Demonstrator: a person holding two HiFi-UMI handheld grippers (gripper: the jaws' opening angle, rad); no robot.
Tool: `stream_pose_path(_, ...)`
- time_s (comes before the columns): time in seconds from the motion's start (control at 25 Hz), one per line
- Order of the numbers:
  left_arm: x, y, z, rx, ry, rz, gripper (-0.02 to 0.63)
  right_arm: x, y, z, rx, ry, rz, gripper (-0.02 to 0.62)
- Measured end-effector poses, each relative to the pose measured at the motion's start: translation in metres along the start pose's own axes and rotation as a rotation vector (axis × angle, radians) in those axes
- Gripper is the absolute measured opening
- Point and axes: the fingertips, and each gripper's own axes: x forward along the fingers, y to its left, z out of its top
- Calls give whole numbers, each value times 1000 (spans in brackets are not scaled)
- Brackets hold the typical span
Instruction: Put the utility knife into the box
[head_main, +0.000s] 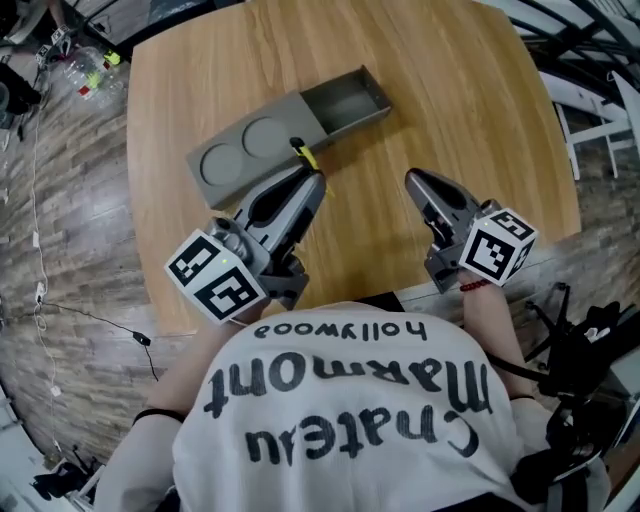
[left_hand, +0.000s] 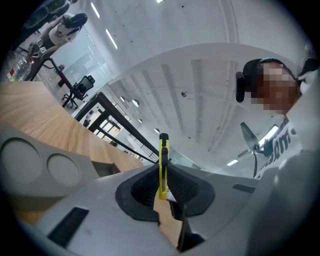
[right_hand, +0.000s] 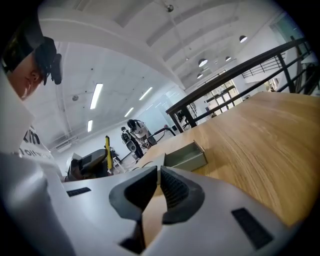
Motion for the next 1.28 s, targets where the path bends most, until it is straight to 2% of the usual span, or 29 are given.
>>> stream_pose_path(0.2,25,-16,-7,17,-38,37,49,-19,-32,7,-36,65,-5,25)
stream_pose_path(0.4,57,-21,-8,32,-76,70,49,-40,-64,23,-33,70,-3,25)
stream_pose_path(0.56,68,-18,-6,43,-107,91,49,-44,-75,28,-41,81,10,25)
stream_pose_path(0.64,65,-12,-10,80,-98,133,49,-42,-76,27,-54,89,21,25)
stream_pose_path(0.88,71,25,-15,358,82,293,49,-32,-84,41,-79,106,58,25)
stream_pose_path(1.04,77,55,-12,570,244,358,49,-32,-92,40,-70,111,60,25)
stream_pose_path(1.16,84,72,-12,638,318,366,49,-38,-96,31,-49,103,47,25)
stream_pose_path(1.28,94,88,-17,637,378,363,49,-41,-96,22,-36,110,52,25)
